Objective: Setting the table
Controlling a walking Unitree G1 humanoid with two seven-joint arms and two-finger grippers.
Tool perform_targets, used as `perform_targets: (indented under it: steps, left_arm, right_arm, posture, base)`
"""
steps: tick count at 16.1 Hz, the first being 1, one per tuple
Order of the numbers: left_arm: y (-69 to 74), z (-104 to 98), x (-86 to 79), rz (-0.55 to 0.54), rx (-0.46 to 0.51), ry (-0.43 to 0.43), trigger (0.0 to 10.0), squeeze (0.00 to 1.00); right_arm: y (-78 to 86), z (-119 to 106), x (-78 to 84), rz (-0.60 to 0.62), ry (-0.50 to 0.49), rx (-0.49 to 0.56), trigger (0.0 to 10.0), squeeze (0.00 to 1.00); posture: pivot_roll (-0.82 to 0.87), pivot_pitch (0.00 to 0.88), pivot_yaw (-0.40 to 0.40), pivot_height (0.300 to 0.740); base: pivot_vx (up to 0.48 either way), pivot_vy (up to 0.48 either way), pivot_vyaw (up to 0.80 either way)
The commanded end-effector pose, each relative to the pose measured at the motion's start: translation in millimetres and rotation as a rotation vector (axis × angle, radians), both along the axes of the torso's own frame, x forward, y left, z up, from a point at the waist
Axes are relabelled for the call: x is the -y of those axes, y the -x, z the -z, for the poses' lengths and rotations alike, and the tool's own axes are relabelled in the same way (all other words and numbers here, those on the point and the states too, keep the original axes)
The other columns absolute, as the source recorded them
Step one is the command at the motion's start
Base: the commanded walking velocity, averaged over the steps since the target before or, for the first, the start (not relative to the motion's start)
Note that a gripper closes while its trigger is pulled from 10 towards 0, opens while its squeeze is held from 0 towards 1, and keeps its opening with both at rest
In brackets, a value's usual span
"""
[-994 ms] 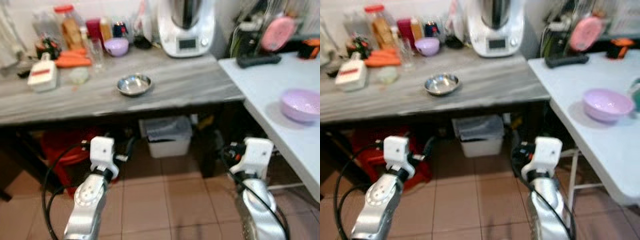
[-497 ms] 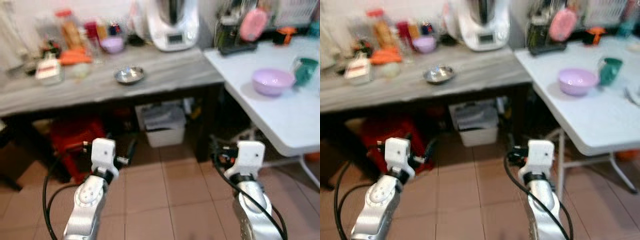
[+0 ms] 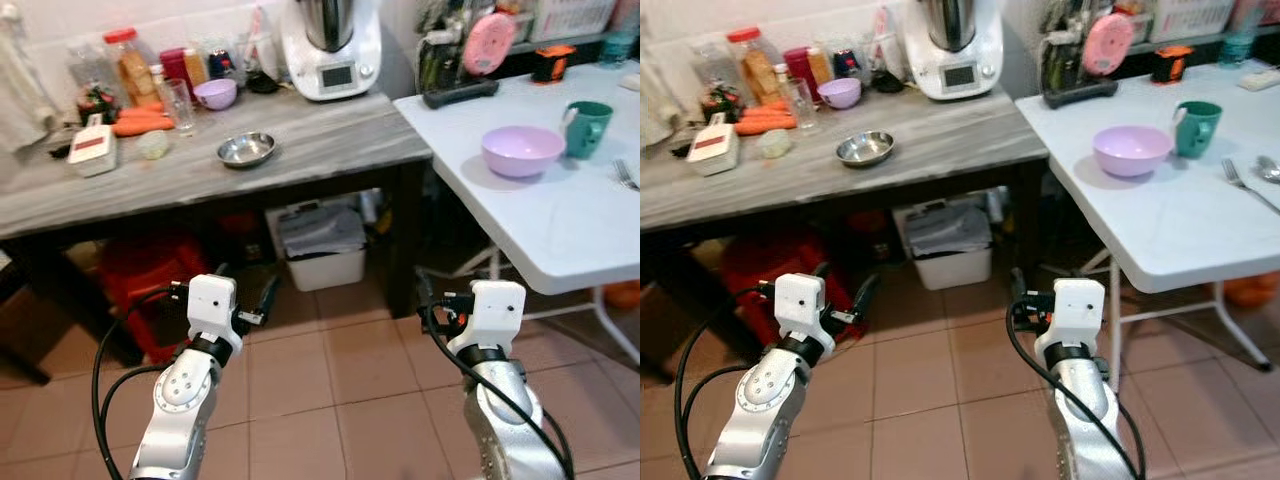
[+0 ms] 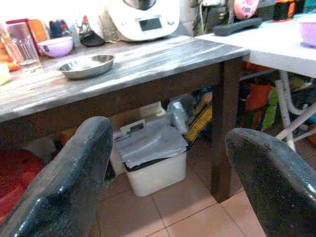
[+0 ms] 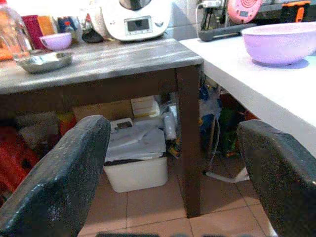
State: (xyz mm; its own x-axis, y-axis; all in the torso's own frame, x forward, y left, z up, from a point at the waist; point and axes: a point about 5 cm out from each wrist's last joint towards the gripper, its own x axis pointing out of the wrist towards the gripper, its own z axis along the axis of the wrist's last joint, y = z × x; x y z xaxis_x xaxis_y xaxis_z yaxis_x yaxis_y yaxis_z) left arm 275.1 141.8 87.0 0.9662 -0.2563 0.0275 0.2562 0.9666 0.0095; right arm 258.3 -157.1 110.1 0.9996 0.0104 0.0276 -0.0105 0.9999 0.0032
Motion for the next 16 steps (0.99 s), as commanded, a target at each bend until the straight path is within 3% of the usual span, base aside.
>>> perform_targets:
  steps: [1,16]
  left_arm:
    - [-0.9,0.7,-3.3,0.004,-0.008,-0.007,10.0,0.00]
    - [-5.3,-1.9,1.8,0.041,-0.009,-0.002,10.0,0.00]
  right_arm:
    - [0.4,-1.7,-2.7,-0.005,-0.020,0.003,10.0,0.00]
    - [2.4,-6.6,-3.1,0.006,-0.044,0.027,10.0,0.00]
  posture:
    - [-0.08,0.021,0.118,0.740]
    - [-0.08,0.032,0.128,0.740]
  base:
    - [0.000,-0.296,0.00]
    - [0.000,-0.344,0.00]
